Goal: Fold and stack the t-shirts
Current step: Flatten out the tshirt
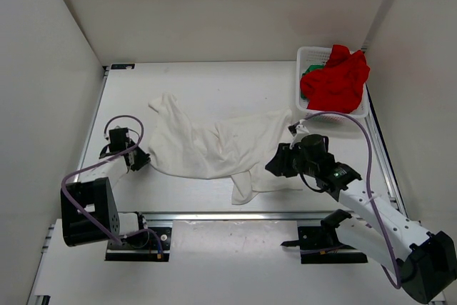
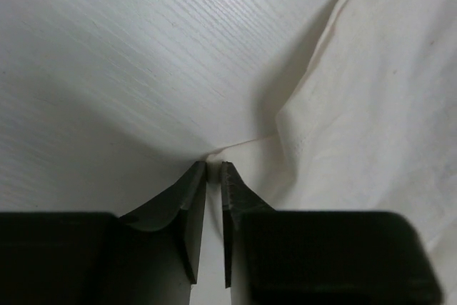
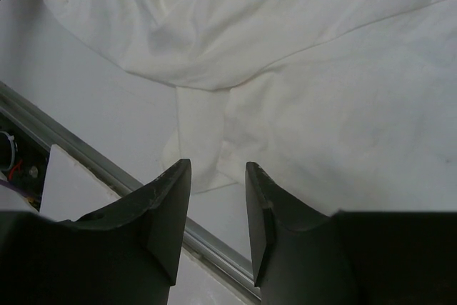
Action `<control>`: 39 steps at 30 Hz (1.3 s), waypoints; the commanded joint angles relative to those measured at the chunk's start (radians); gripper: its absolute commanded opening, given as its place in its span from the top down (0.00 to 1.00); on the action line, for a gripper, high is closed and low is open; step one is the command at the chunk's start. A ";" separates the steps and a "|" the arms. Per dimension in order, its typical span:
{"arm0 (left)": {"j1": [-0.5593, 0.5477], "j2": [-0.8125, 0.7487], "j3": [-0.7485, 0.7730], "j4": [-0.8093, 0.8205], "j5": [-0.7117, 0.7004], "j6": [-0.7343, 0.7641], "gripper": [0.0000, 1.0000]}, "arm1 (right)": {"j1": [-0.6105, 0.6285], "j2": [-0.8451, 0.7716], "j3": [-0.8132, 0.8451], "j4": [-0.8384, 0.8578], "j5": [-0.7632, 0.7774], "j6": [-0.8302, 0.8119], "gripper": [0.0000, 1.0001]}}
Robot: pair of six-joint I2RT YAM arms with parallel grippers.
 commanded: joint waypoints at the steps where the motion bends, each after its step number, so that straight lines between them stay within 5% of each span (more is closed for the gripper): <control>1: -0.013 0.016 -0.029 0.022 0.002 -0.017 0.77 | 0.002 -0.039 -0.018 0.016 0.026 0.016 0.65; 8: -0.038 -0.046 -0.032 0.053 -0.027 -0.040 1.00 | -0.080 -0.110 -0.047 -0.128 0.119 0.045 0.63; 14: -0.111 -0.246 -0.041 0.036 -0.099 -0.039 1.00 | -0.103 -0.170 -0.049 -0.267 0.331 0.130 0.65; 19: -0.056 -0.347 -0.022 0.001 0.026 -0.013 1.00 | -0.207 -0.073 -0.027 -0.310 0.343 0.131 0.65; 23: -0.146 -0.378 0.014 -0.016 0.034 -0.014 1.00 | -0.224 0.002 -0.009 -0.364 0.406 0.179 0.64; 27: -0.231 -0.392 0.013 0.018 -0.001 -0.025 1.00 | -0.265 0.043 -0.022 -0.396 0.353 0.220 0.65; 39: -0.225 -0.376 0.007 0.056 0.060 0.007 1.00 | -0.253 0.088 -0.140 -0.294 0.319 0.306 0.66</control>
